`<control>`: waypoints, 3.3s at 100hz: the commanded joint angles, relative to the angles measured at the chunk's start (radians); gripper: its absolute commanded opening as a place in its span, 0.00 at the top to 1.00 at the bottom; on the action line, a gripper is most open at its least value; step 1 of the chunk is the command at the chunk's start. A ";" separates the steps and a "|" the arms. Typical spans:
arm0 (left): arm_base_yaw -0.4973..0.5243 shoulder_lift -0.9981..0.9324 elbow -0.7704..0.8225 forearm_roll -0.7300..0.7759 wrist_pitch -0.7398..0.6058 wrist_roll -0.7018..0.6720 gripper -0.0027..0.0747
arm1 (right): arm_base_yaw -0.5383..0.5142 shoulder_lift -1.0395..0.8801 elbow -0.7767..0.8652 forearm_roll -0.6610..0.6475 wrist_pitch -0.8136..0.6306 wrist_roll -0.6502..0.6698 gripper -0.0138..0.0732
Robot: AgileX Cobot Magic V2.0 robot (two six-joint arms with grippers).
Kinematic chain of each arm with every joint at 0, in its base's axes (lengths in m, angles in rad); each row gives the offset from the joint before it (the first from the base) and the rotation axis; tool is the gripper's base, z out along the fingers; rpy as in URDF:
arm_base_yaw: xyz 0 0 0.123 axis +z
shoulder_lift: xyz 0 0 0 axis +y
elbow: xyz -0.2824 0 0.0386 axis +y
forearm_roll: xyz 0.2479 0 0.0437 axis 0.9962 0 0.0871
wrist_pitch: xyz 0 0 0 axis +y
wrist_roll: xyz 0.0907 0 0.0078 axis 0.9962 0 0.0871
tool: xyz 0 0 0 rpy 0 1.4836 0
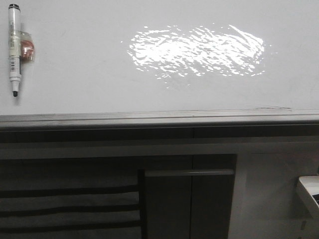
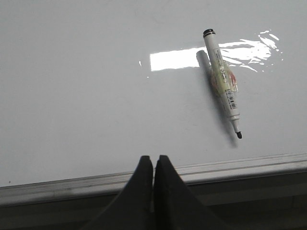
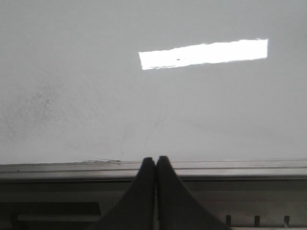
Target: Write number 9 on whiteboard
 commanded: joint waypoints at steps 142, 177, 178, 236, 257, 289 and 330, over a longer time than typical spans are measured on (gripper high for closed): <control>0.005 0.045 -0.265 -0.122 0.029 -0.035 0.99 | -0.010 0.115 -0.270 -0.061 0.099 -0.004 0.92; 0.005 0.266 -0.507 -0.051 0.174 -0.033 0.99 | -0.010 0.335 -0.519 -0.137 0.217 -0.004 0.92; 0.005 0.266 -0.509 -0.051 0.174 -0.033 0.99 | -0.010 0.337 -0.521 -0.137 0.217 -0.004 0.92; 0.005 0.280 -0.512 -0.055 0.178 -0.033 0.99 | -0.010 0.350 -0.520 -0.137 0.183 -0.004 0.92; 0.023 0.280 -0.512 -0.036 0.173 -0.035 0.80 | -0.010 0.350 -0.520 -0.137 0.178 -0.004 0.67; 0.032 0.280 -0.512 -0.014 0.173 -0.035 0.19 | -0.010 0.350 -0.520 -0.137 0.168 -0.004 0.25; 0.032 0.287 -0.512 -0.089 0.173 -0.035 0.19 | -0.010 0.350 -0.520 -0.136 0.168 -0.004 0.25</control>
